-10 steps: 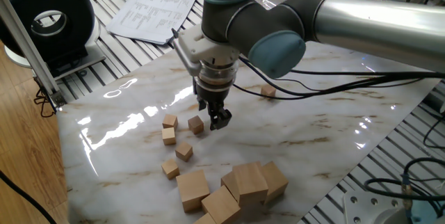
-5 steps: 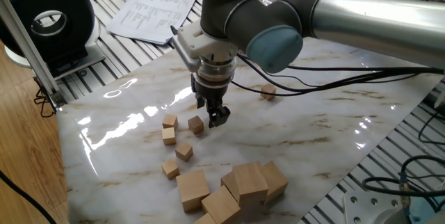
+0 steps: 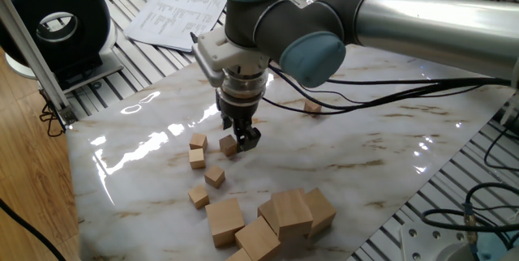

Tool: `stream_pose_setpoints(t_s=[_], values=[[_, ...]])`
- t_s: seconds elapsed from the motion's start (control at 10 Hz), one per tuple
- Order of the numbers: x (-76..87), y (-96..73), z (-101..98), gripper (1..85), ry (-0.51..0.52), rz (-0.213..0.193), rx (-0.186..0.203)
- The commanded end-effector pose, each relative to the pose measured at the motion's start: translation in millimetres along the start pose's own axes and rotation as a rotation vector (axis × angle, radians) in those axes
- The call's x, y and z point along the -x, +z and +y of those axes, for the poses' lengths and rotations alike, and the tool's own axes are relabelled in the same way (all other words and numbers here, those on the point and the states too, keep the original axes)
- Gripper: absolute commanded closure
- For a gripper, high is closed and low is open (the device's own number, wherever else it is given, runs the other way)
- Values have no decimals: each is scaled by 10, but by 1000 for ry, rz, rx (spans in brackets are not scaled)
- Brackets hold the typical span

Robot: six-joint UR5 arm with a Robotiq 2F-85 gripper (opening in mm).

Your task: Stack the blocks into a pyramid shape

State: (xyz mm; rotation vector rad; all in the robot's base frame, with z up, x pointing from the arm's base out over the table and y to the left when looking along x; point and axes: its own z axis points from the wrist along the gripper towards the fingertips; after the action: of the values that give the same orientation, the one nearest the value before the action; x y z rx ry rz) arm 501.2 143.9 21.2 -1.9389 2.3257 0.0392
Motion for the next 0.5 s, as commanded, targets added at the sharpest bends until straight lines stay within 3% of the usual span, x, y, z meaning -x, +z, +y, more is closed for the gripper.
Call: stream_pose_setpoints(t_s=[0.0, 0.4], values=[[134, 19, -14, 250, 19, -16, -7], [192, 52, 25, 247, 22, -3, -19]])
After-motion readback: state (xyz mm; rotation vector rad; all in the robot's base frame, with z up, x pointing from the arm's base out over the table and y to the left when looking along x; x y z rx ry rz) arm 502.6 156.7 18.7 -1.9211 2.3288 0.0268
